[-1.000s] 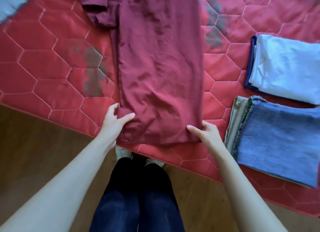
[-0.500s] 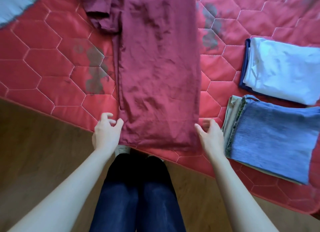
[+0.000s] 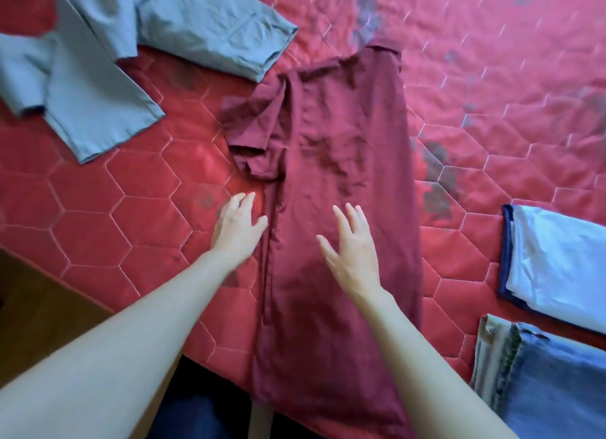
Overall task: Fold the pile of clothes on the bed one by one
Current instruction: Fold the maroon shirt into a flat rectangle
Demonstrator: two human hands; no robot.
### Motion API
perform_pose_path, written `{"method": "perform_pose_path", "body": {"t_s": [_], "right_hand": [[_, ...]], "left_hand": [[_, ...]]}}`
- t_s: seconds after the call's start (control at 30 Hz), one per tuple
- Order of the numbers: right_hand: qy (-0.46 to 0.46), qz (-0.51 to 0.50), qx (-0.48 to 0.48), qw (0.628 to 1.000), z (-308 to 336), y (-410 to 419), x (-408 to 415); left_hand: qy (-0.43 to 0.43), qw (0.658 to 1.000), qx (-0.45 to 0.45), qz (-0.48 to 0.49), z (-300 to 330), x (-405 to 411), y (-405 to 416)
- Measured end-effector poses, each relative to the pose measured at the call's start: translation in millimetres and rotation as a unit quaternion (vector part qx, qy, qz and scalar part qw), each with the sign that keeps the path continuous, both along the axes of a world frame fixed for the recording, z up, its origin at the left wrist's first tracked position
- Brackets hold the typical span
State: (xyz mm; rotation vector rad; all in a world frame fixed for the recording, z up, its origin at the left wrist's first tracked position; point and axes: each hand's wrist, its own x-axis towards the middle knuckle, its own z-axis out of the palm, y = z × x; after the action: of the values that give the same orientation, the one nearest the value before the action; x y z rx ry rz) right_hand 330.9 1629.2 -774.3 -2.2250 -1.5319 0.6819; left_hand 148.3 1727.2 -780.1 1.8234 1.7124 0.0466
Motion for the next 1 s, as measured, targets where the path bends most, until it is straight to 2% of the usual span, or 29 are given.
{"method": "perform_pose_path", "body": {"t_s": [0.2, 0.37, 0.47, 0.6, 0.7, 0.77, 0.87, 0.93, 1.0], "right_hand": [[-0.010, 0.030, 0.013, 0.999, -12.2, 92.1, -51.4], [-0.034, -0.020, -0.011, 0.999, -25.1, 157.5, -90.9], [-0.052, -0.069, -0.050, 0.995, -35.3, 179.0, -105.7], [-0.074, -0.127, -0.032, 0.989, -43.3, 182.8, -119.4], [-0.096, -0.114, -0.038, 0.988, -49.0, 177.7, -128.4], [-0.106, -0.100, -0.042, 0.988, -52.8, 173.5, -129.9], [-0.123, -0.088, -0.030, 0.988, -58.9, 169.8, -126.4], [-0.136, -0.073, -0.029, 0.988, -62.6, 167.1, -125.2], [-0.151, -0.061, -0.032, 0.986, -65.0, 165.7, -125.4]], "left_hand": [[0.057, 0.989, 0.077, -0.113, 0.6, -13.2, 110.1], [0.084, 0.956, 0.106, -0.260, -15.0, -9.3, 175.9], [0.133, 0.938, 0.113, -0.298, -24.5, 6.1, 192.7], [0.135, 0.945, 0.146, -0.260, -25.9, 32.2, 204.4], [0.113, 0.948, 0.140, -0.262, -24.3, 37.4, 211.8], [0.042, 0.965, 0.125, -0.228, -19.4, 32.6, 221.7], [-0.072, 0.983, 0.121, -0.115, -5.8, 14.7, 249.8], [-0.073, 0.988, 0.114, -0.078, -7.1, -4.0, 271.1], [-0.025, 0.994, 0.048, -0.095, -16.6, -19.9, 283.5]]}}
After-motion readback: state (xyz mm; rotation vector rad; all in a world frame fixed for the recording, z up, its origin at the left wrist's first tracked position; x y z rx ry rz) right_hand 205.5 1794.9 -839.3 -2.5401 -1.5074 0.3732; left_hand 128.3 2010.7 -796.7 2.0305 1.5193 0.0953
